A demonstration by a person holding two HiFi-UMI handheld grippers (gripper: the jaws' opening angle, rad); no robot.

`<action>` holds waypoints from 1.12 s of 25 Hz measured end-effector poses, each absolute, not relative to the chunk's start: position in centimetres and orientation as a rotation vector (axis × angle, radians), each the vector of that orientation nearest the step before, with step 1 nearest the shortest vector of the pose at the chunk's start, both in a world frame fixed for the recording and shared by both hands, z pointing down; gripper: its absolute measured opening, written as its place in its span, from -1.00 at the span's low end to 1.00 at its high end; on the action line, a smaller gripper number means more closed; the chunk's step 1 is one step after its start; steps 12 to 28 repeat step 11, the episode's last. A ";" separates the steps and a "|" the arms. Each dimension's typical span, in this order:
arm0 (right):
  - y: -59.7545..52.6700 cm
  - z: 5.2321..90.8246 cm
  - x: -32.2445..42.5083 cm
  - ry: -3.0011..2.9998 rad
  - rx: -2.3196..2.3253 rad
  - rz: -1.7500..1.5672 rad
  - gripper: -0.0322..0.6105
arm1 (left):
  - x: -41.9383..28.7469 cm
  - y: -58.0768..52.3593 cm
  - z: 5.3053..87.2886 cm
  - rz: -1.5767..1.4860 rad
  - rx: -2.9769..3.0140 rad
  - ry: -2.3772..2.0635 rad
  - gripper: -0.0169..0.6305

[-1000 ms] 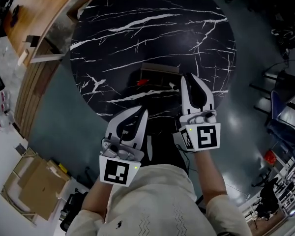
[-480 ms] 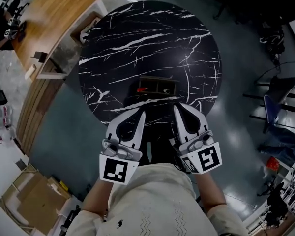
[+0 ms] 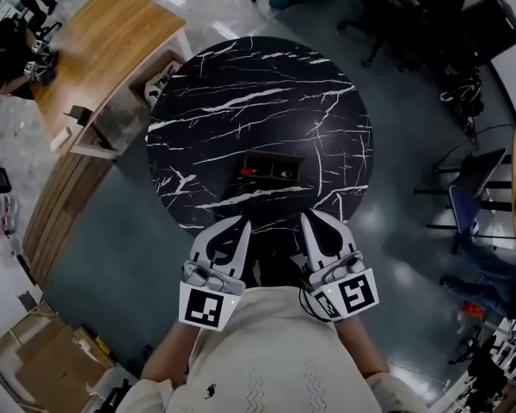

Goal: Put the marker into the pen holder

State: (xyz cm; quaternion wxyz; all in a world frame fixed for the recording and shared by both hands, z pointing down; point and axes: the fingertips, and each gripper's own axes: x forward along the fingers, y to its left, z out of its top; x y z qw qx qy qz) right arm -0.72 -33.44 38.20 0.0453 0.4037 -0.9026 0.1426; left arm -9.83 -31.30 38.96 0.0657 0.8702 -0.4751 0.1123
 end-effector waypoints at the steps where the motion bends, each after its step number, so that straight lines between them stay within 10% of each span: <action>1: -33.2 38.0 -0.8 -2.760 1.232 0.433 -0.85 | -9.9 -31.4 38.1 0.206 2.561 -1.474 -0.92; 28: -32.5 37.3 -2.8 -2.810 1.150 0.399 -0.85 | -11.9 -31.7 35.9 0.008 2.468 -1.595 -0.92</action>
